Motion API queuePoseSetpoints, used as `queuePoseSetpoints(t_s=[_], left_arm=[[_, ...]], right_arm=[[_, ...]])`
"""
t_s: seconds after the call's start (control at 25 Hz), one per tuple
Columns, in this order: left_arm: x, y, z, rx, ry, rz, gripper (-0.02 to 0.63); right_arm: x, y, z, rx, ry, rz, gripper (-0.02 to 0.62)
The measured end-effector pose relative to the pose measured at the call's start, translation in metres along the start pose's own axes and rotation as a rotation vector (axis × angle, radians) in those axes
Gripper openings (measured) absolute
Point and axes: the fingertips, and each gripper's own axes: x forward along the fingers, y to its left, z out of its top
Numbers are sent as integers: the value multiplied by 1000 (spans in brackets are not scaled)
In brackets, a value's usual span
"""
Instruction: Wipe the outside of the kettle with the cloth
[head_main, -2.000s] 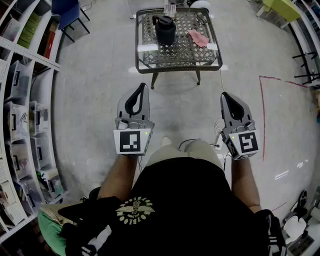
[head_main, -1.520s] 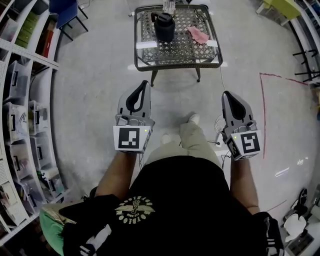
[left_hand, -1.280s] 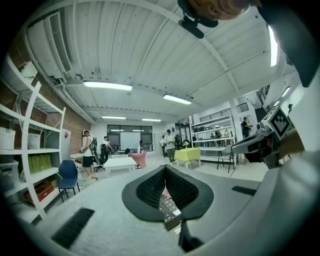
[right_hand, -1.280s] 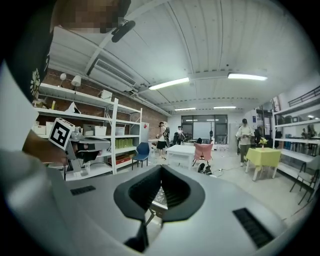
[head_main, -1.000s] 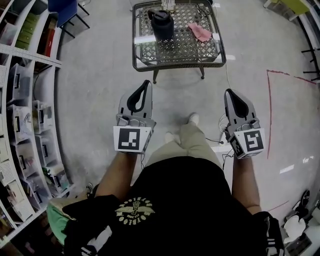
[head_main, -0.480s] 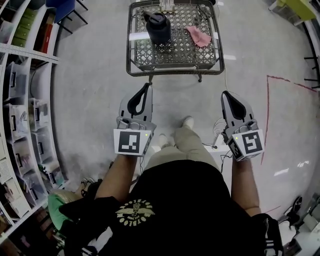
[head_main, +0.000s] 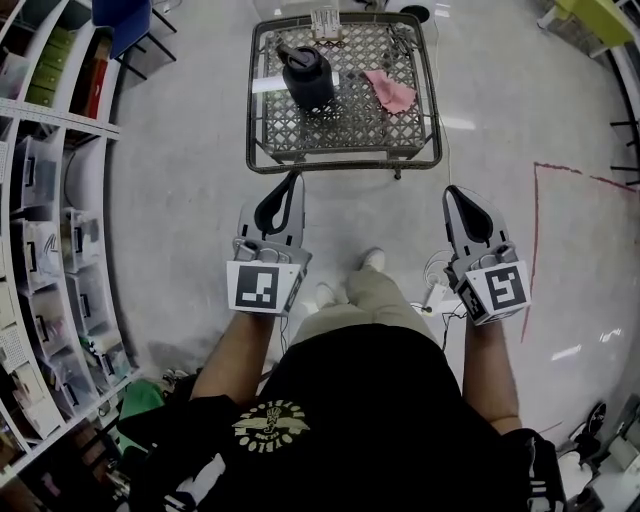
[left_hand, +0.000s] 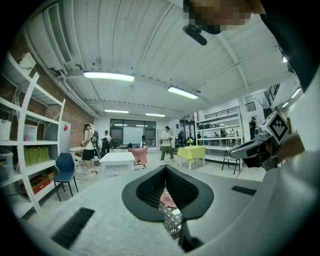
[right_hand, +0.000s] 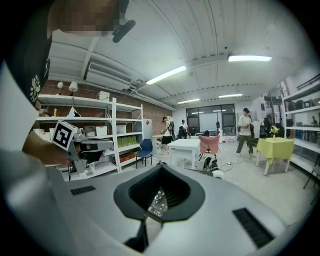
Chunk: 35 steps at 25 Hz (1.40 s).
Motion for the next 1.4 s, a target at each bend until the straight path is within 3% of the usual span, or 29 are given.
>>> queuePoseSetpoints(t_s=[0.2, 0.64, 0.84, 1.24, 1.4], left_arm=[[14, -4, 4, 1, 1, 11, 9], [22, 16, 26, -1, -12, 134, 9], [26, 10, 34, 8, -20, 150, 9], [30, 42, 32, 20, -9, 181, 9], [51, 60, 37, 26, -16, 149, 9]], right_arm=[[7, -8, -2, 7, 3, 27, 11], [36, -23, 25, -14, -47, 139, 11], [41, -31, 31, -1, -57, 168, 11], [73, -35, 33, -19, -43, 151, 11], [92, -40, 46, -20, -65, 125, 11]])
